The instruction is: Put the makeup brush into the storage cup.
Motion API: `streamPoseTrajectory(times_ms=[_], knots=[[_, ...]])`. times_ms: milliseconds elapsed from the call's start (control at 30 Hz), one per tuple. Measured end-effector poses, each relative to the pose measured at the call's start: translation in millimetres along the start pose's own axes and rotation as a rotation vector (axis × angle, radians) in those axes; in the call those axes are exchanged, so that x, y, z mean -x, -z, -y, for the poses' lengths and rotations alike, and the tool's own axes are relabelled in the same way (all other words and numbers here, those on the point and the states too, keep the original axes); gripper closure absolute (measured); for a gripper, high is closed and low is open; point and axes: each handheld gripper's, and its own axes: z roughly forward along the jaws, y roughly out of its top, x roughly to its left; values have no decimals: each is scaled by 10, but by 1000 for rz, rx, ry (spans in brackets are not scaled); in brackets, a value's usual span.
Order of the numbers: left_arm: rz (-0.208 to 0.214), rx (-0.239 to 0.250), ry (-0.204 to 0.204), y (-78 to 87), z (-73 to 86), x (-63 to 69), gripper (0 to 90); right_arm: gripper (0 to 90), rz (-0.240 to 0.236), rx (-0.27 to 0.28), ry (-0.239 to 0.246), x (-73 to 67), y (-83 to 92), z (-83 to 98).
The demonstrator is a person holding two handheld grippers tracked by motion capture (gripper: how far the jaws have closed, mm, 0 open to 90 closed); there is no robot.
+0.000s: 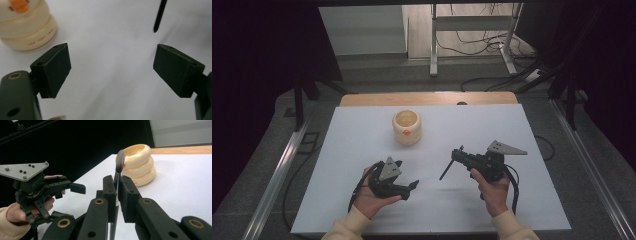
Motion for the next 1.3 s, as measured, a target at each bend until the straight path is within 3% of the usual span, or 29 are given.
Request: streamPoseTrajectory(times_ms=[233,600,800,1300], knots=[[-45,23,38,124,74,-136,128,830,8,6,-1,22,39,-13],[-108,6,94,288,258,-340,124,829,18,18,0,45,88,-33],[-119,0,116,353,336,-393,124,829,23,23,1,59,117,-43],[-118,-18,120,390,409,-406,117,829,30,26,3,68,128,-45]])
